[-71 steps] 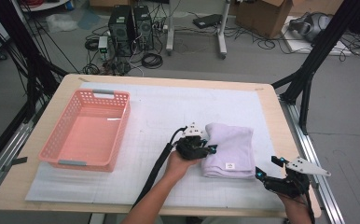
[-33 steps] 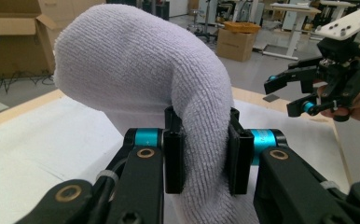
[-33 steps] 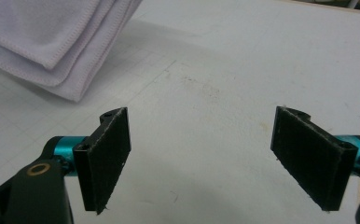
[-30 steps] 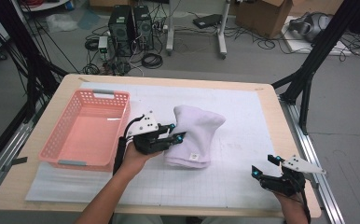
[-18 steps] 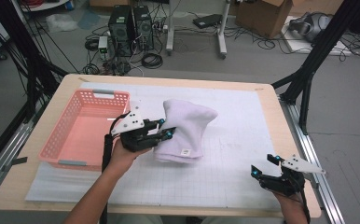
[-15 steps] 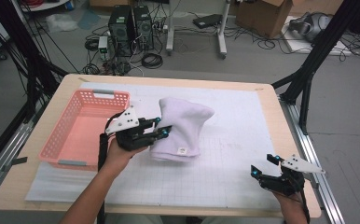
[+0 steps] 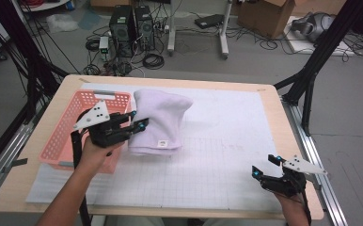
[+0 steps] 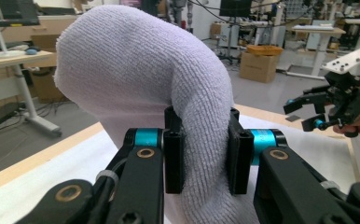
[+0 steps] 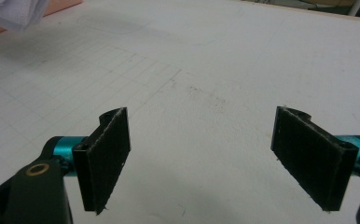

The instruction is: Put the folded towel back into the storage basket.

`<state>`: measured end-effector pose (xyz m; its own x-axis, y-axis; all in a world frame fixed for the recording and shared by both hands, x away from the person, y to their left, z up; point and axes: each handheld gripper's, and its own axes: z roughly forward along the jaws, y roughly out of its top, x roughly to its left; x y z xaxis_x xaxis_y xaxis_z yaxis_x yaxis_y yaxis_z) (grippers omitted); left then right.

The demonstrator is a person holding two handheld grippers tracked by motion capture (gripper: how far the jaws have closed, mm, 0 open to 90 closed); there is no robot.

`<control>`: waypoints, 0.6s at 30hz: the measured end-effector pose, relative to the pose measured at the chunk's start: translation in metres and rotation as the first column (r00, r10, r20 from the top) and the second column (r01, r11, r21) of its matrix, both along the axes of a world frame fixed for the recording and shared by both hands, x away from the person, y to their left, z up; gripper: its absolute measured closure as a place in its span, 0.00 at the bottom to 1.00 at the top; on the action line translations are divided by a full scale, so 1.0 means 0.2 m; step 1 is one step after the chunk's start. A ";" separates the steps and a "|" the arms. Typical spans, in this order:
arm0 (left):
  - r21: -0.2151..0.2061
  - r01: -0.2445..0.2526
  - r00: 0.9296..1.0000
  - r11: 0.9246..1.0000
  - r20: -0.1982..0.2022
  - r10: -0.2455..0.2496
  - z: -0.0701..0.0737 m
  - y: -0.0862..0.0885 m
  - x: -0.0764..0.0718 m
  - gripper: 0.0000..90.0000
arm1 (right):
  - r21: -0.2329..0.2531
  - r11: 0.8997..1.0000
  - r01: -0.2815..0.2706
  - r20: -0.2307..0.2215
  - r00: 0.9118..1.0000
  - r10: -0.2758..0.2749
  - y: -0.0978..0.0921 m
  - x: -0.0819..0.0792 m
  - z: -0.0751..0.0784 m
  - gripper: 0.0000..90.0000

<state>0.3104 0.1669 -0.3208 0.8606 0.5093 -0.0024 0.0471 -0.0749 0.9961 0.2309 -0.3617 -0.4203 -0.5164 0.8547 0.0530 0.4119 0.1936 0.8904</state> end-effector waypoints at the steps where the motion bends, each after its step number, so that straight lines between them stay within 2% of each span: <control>1: -0.003 -0.006 1.000 1.000 0.000 0.006 0.01 0.02 0.00 0.81 | 0.003 1.000 -0.001 0.000 1.000 0.001 0.00 0.00 0.00 0.20; 8: -0.040 -0.044 0.999 0.998 -0.001 0.044 0.05 0.16 -0.01 0.81 | -0.004 1.000 -0.004 0.000 1.000 0.004 0.01 0.01 0.00 0.20; 12: -0.040 -0.067 0.998 0.997 -0.002 0.067 0.07 0.23 0.00 0.81 | -0.001 1.000 -0.001 -0.003 1.000 0.001 0.02 0.00 0.00 0.20; 18: -0.067 -0.091 0.996 0.994 -0.008 0.091 0.11 0.34 0.01 0.81 | -0.004 1.000 0.000 -0.003 1.000 0.000 0.02 0.00 0.00 0.20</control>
<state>0.3118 0.2348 -0.2987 0.8104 0.5842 -0.0432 0.0554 -0.0031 0.9985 0.2316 -0.3585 -0.4194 -0.5161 0.8550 0.0512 0.4141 0.1967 0.8887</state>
